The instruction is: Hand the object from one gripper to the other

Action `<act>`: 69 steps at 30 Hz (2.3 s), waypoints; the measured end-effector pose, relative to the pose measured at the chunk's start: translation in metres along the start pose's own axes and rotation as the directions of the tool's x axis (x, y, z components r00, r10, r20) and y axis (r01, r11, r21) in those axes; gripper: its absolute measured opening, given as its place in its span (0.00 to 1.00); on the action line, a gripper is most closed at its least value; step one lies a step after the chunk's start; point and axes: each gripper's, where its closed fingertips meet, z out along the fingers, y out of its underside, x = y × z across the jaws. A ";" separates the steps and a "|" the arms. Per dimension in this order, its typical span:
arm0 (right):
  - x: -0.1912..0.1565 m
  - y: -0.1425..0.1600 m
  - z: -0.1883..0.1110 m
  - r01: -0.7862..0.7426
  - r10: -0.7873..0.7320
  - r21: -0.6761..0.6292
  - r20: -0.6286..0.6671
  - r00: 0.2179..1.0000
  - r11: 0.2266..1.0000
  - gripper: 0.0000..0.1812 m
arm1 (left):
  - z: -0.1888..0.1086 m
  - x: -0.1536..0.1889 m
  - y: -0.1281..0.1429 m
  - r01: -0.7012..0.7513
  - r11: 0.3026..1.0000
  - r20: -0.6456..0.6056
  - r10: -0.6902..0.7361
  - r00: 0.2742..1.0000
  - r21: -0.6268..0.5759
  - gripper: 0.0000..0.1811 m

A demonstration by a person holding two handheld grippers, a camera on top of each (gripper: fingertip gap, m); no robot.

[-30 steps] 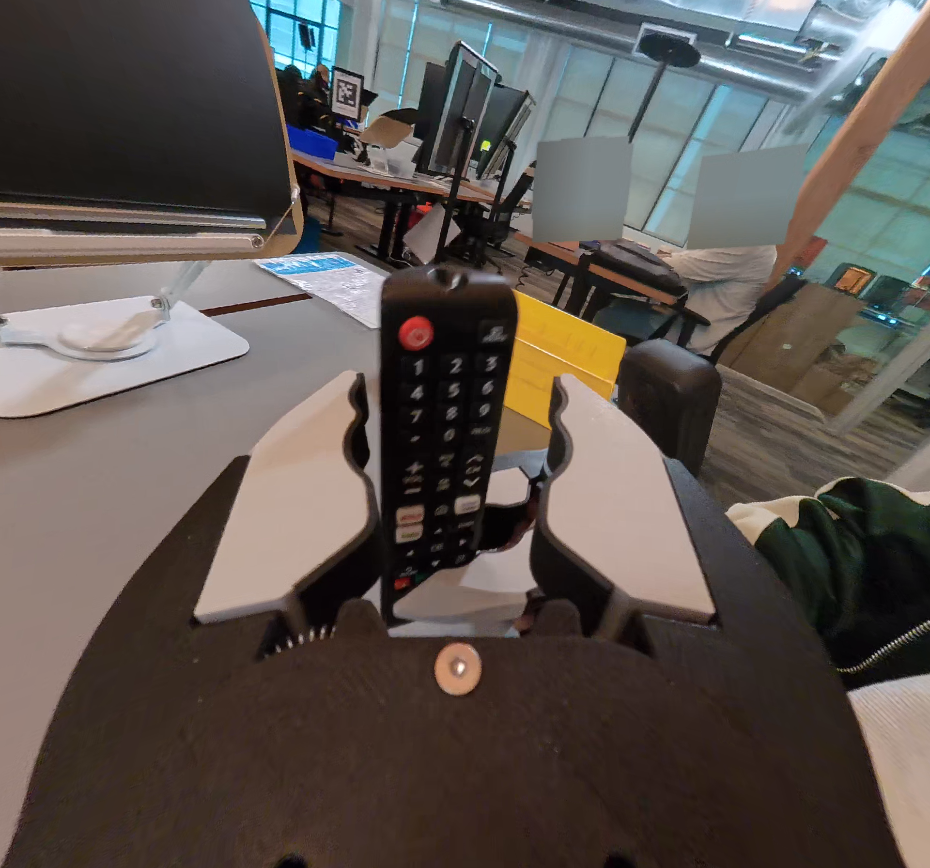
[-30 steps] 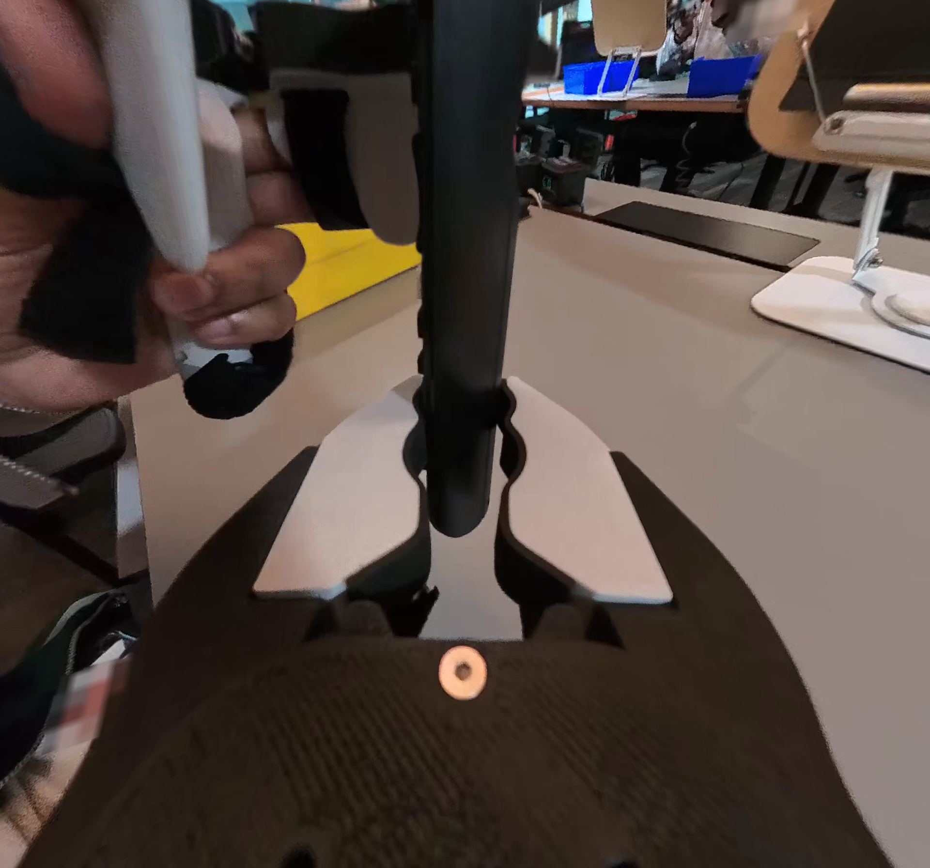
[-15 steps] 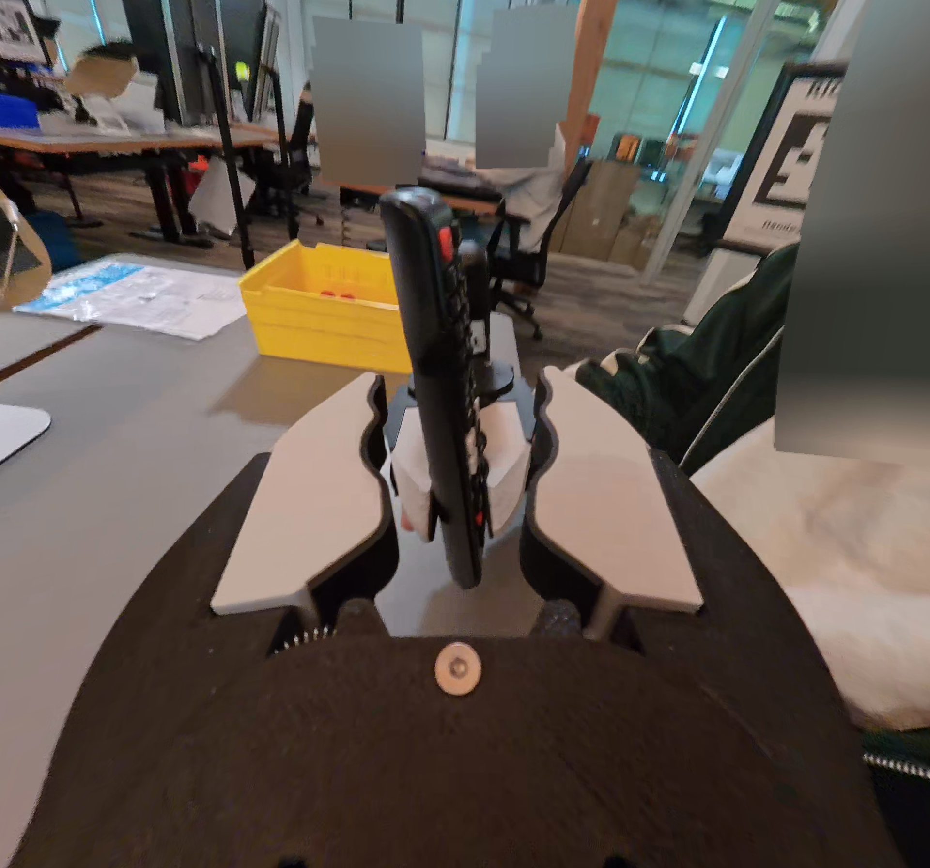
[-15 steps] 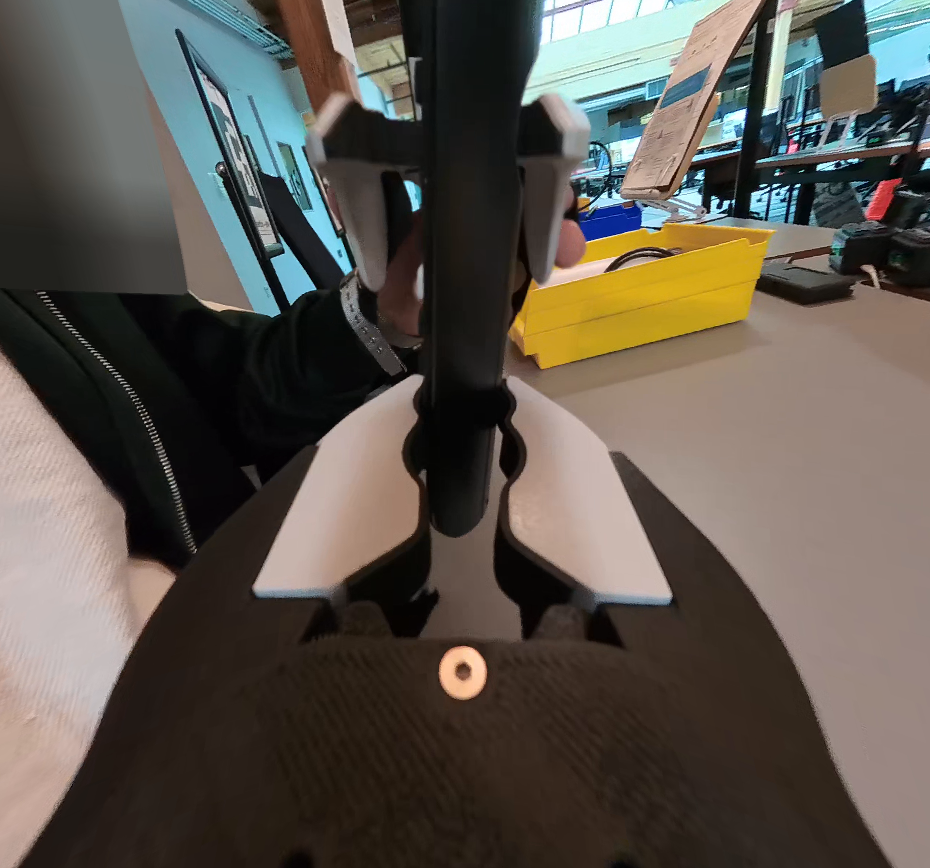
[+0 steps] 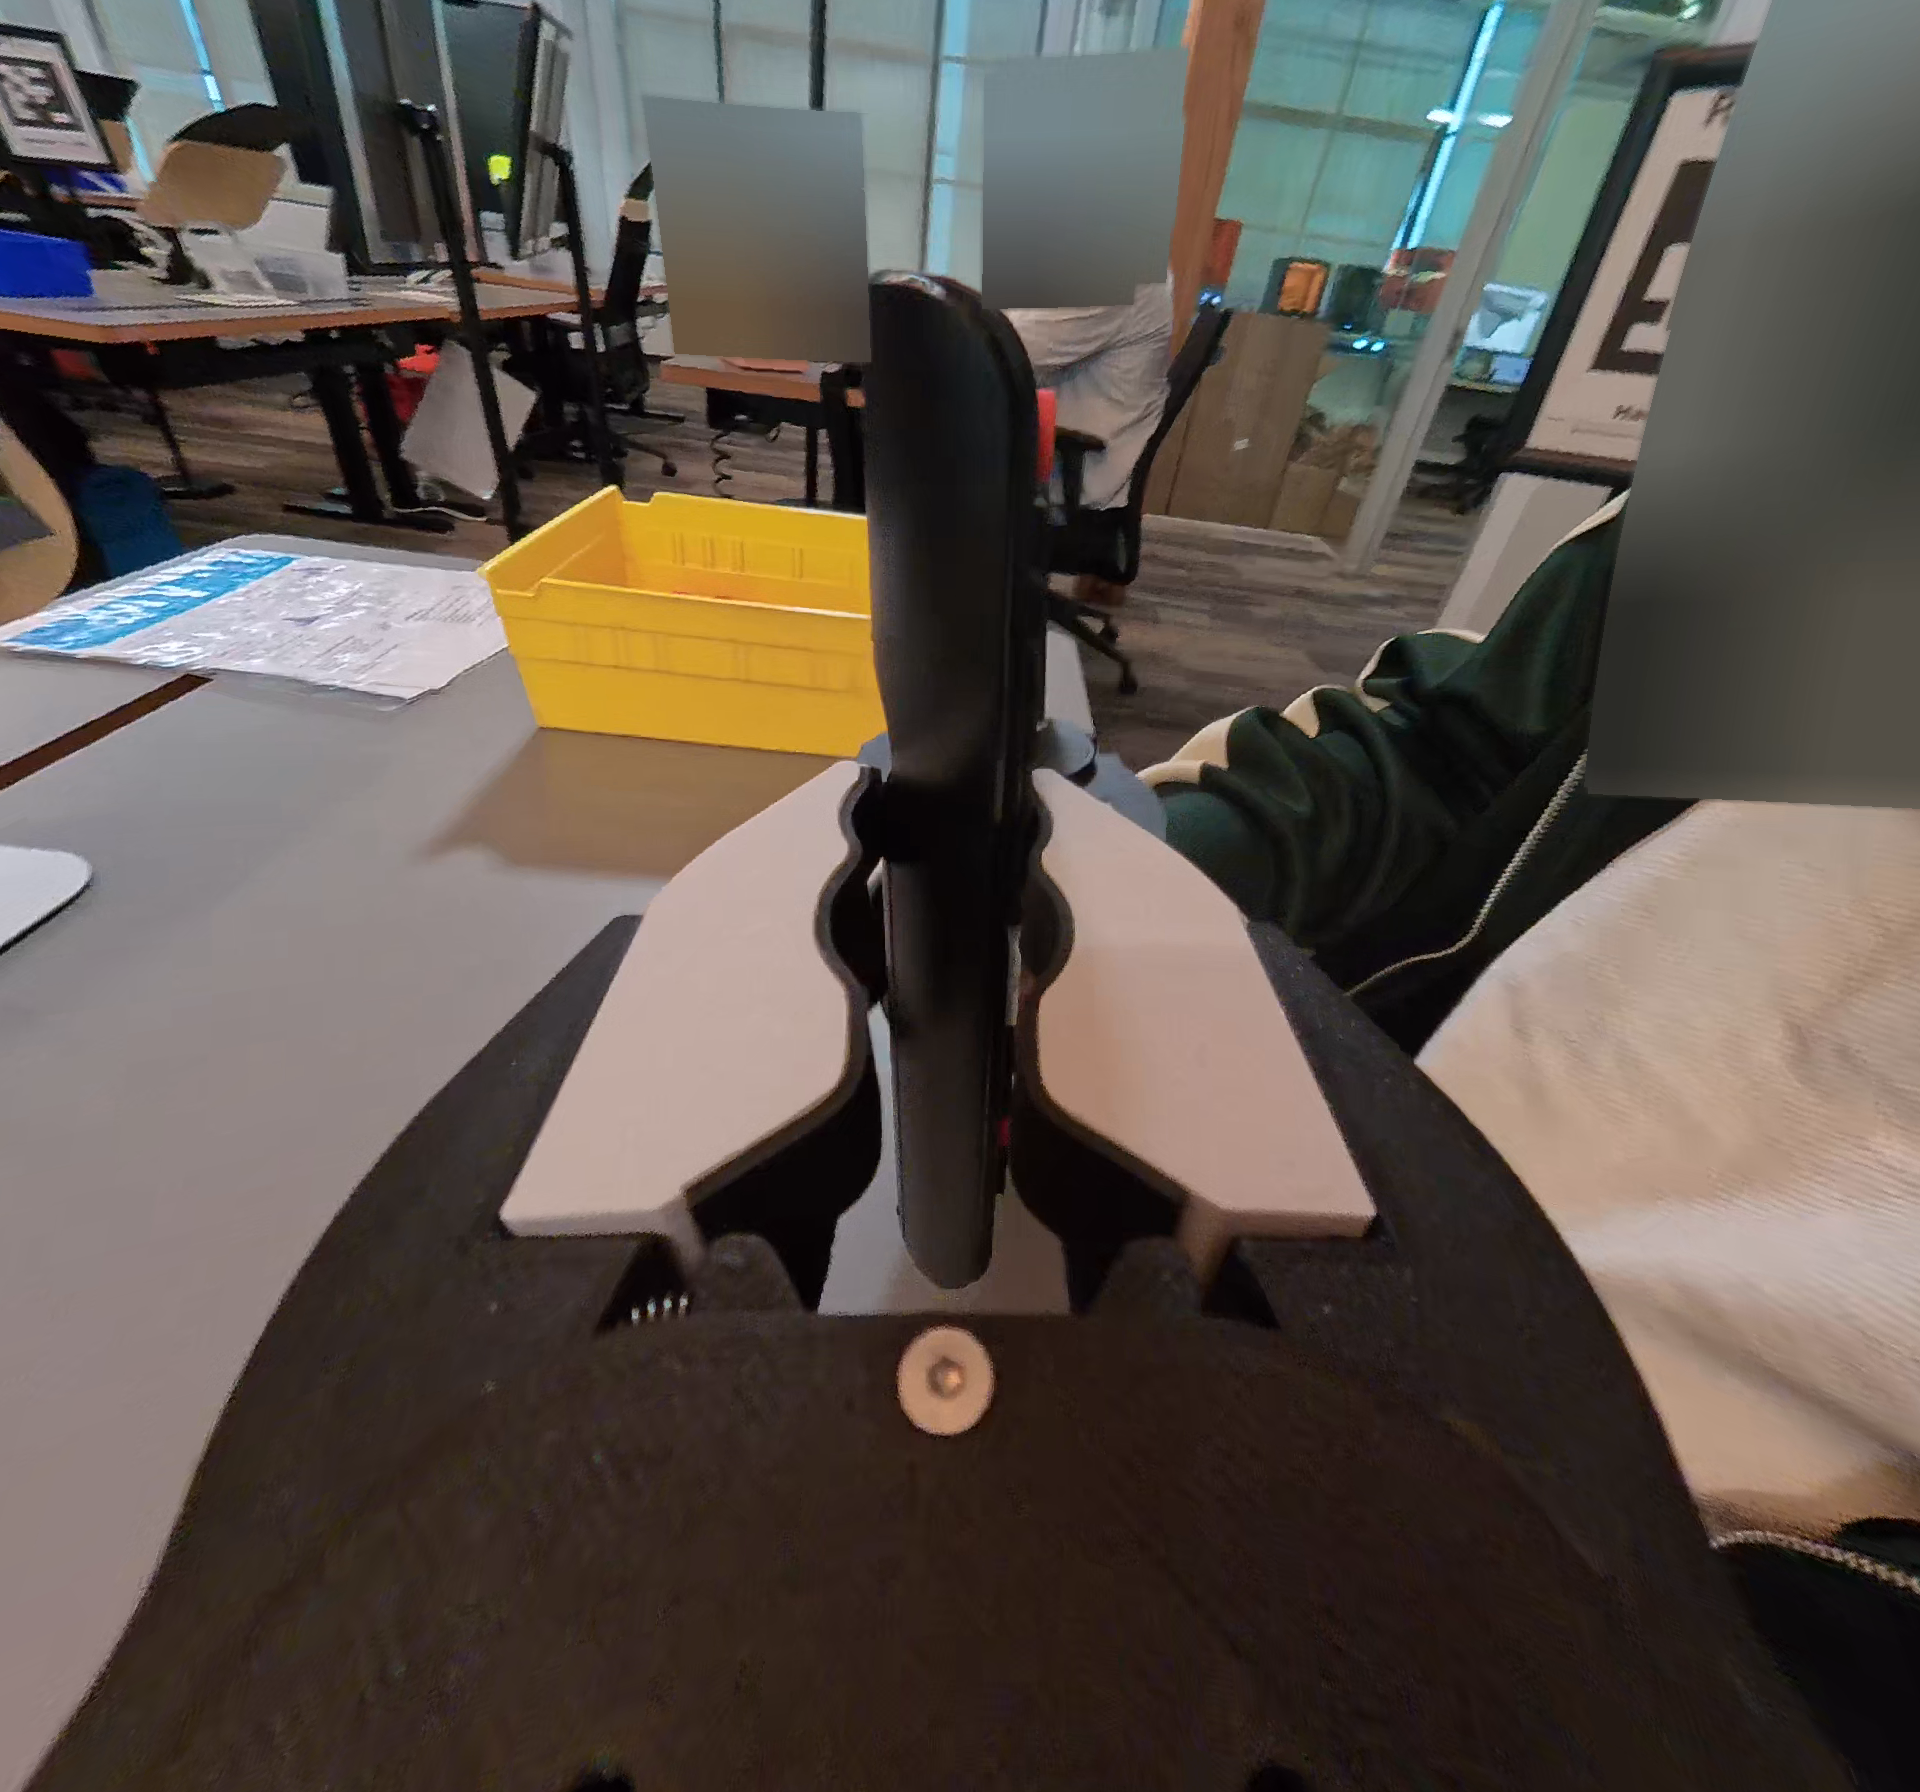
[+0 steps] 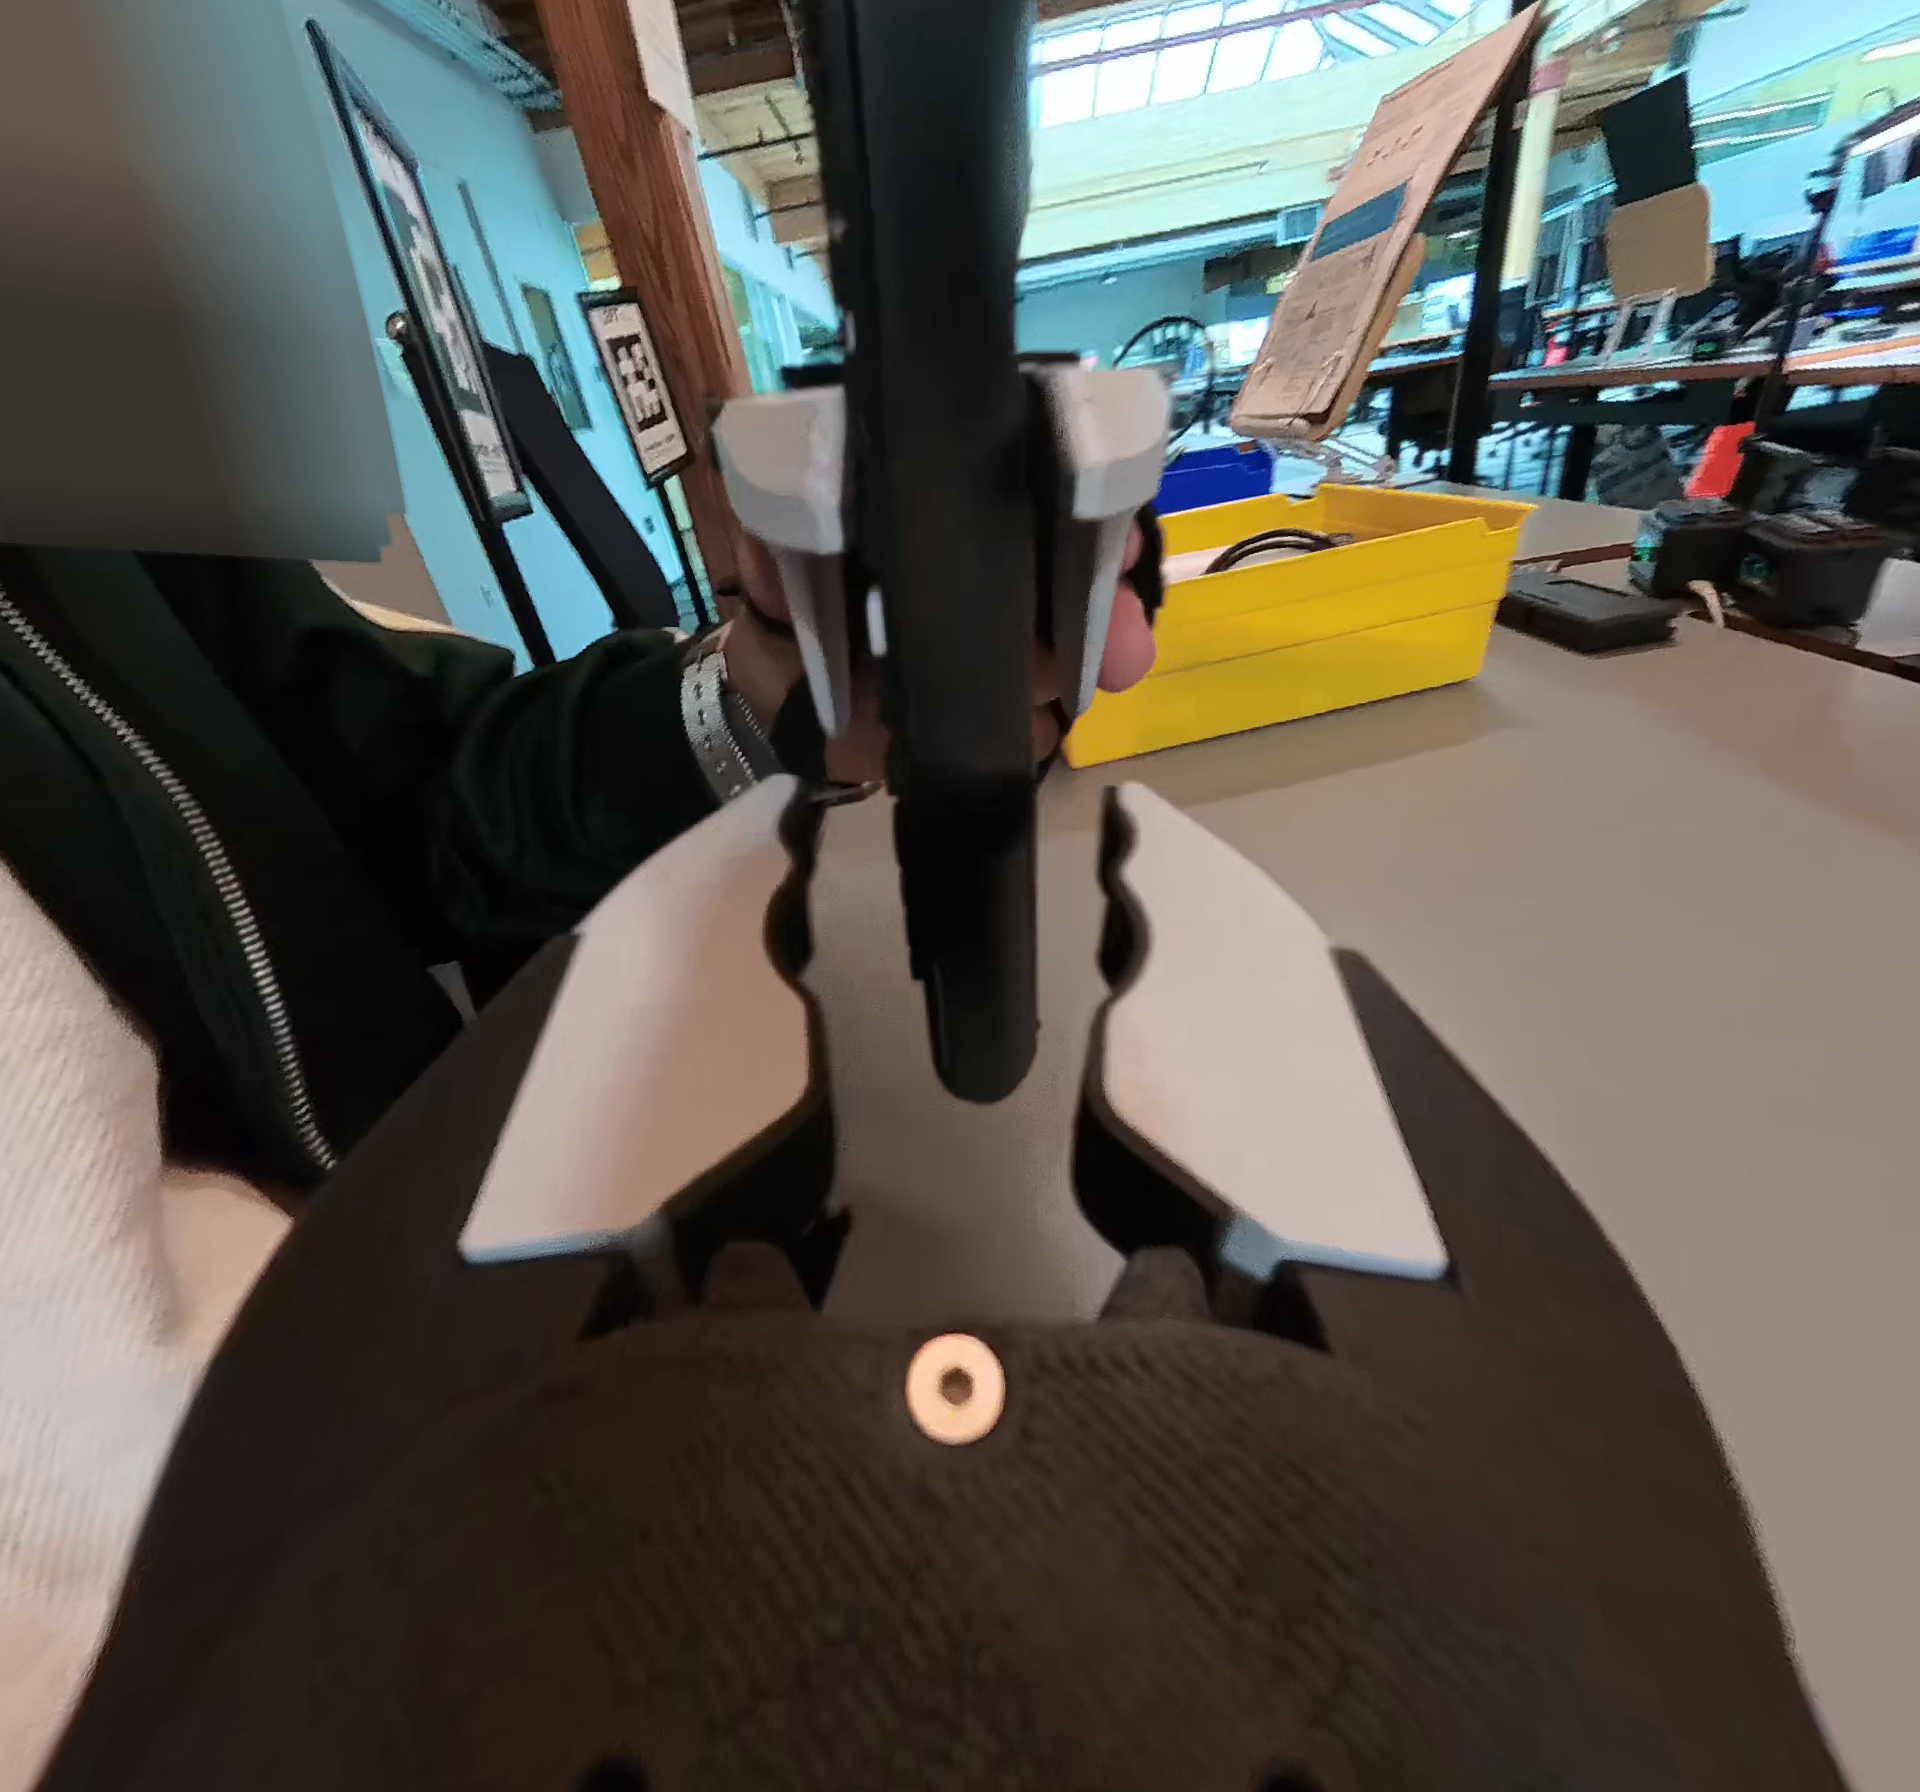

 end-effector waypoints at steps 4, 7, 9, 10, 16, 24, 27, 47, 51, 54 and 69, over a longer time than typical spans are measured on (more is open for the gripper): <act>0.024 -0.017 -0.021 -0.001 0.008 0.069 -0.099 0.995 0.998 0.36 | -0.005 -0.013 0.005 0.016 1.000 0.044 -0.017 0.999 0.018 0.14; 0.036 -0.057 -0.045 0.044 -0.003 0.216 -0.185 0.983 0.975 0.32 | -0.006 -0.021 0.013 0.032 0.999 0.072 -0.033 0.997 0.015 0.13; 0.034 -0.076 -0.051 0.069 -0.017 0.244 -0.209 0.978 0.967 0.32 | -0.001 -0.021 0.020 0.042 0.999 0.065 -0.042 0.997 0.001 0.13; 0.032 -0.079 -0.050 0.078 -0.030 0.221 -0.213 0.977 0.972 0.31 | 0.003 -0.020 0.023 0.045 0.999 0.058 -0.045 0.997 -0.004 0.13; 0.010 -0.077 -0.026 0.085 -0.067 0.128 -0.145 0.987 0.988 0.24 | 0.024 -0.007 0.039 0.082 0.996 0.003 -0.082 0.997 -0.024 0.13; 0.007 -0.067 -0.023 0.072 -0.061 0.089 -0.122 0.991 0.993 0.14 | 0.031 -0.001 0.043 0.088 0.996 -0.016 -0.088 0.996 -0.018 0.13; 0.006 -0.068 -0.023 0.088 -0.079 0.071 -0.122 0.989 0.994 0.14 | 0.031 0.000 0.041 0.089 0.996 -0.023 -0.089 0.996 0.004 0.14; 0.002 -0.089 -0.038 0.094 -0.084 0.084 -0.122 0.989 0.992 0.12 | 0.030 -0.008 0.064 0.121 0.993 -0.026 -0.121 0.992 -0.016 0.33; -0.001 -0.093 -0.037 0.078 -0.066 0.108 -0.109 0.992 0.991 0.13 | 0.034 -0.004 0.067 0.128 0.991 -0.047 -0.129 0.991 -0.029 0.32; -0.003 -0.095 -0.035 0.061 -0.050 0.117 -0.098 0.994 0.991 0.13 | 0.038 0.001 0.071 0.128 0.991 -0.064 -0.131 0.989 -0.045 0.31; -0.003 -0.095 -0.029 0.076 -0.062 0.101 -0.132 0.989 0.992 0.14 | 0.041 0.012 0.073 0.065 0.995 -0.089 -0.072 0.993 -0.075 0.14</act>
